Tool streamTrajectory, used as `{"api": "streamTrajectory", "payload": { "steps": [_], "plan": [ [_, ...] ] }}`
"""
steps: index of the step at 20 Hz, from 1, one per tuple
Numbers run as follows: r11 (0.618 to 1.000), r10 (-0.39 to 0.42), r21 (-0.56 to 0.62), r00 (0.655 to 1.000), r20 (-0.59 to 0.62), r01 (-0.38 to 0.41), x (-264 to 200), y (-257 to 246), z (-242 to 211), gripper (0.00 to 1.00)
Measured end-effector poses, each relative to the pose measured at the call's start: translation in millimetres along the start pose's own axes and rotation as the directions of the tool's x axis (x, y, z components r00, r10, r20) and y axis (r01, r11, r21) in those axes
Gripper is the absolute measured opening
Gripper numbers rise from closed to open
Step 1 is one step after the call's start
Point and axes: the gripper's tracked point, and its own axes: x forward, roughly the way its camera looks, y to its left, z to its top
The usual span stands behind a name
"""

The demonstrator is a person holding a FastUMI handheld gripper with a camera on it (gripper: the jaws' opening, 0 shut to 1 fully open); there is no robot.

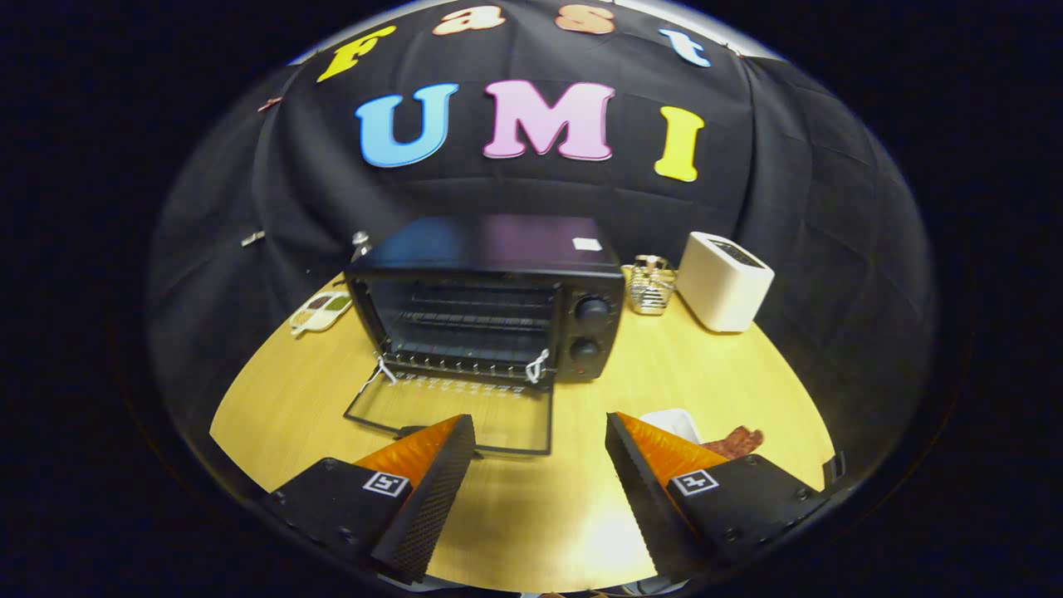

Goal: Open the toaster oven, put the food inside, and close the toaster oven door.

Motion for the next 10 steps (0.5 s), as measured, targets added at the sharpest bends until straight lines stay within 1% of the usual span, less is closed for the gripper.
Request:
{"api": "streamTrajectory", "payload": {
  "steps": [2, 4, 8, 10],
  "plan": [
    [1.000, -0.026, 0.005, 1.000, 0.011, 0.026, 0, -34, 12, 0.98],
    [0.999, -0.031, 0.016, 0.999, 0.004, 0.031, 2, -64, 15, 0.98],
    [0.996, -0.023, 0.080, 0.998, -0.055, 0.027, 8, -117, -1, 0.98],
    [0.994, 0.003, 0.113, 0.995, -0.096, 0.008, 11, -137, -15, 0.98]
  ]
}}
